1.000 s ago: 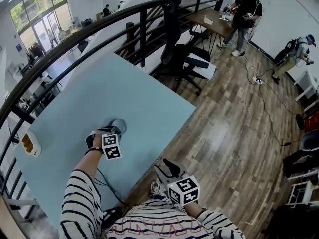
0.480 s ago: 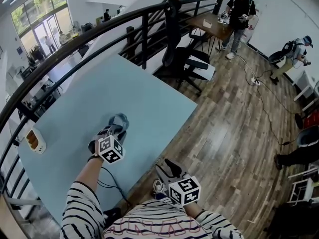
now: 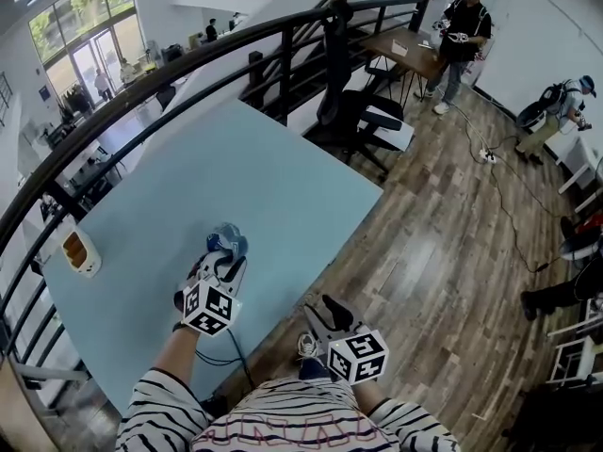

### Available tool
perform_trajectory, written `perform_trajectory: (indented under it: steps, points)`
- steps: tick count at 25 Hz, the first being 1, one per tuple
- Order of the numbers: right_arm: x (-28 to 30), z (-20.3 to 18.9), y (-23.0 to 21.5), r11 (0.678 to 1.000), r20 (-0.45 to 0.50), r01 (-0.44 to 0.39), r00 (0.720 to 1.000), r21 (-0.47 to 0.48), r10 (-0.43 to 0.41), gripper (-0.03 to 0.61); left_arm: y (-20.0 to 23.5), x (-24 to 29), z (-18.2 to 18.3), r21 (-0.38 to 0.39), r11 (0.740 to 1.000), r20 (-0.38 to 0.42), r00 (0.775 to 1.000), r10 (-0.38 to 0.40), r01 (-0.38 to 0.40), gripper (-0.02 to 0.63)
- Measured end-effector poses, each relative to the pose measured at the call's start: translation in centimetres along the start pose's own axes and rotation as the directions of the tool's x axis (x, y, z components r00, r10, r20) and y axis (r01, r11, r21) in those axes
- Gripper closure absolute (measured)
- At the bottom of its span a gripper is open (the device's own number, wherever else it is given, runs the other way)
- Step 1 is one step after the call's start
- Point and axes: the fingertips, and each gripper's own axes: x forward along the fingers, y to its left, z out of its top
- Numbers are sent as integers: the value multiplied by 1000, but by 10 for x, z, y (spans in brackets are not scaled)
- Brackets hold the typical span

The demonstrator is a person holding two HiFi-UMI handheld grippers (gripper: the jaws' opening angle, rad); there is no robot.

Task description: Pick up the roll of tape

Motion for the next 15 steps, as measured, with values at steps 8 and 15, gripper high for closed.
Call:
perform_trajectory:
  steps: [8, 15]
  points:
    - [-13, -11, 36, 1000, 38, 18, 999, 1, -18, 393, -27, -77, 5, -113, 993, 117, 992, 51, -38, 555]
    - [-29, -16, 57, 999, 82, 42, 996, -1, -42, 393, -52, -128, 8, -186, 981, 185, 979, 87, -52, 555]
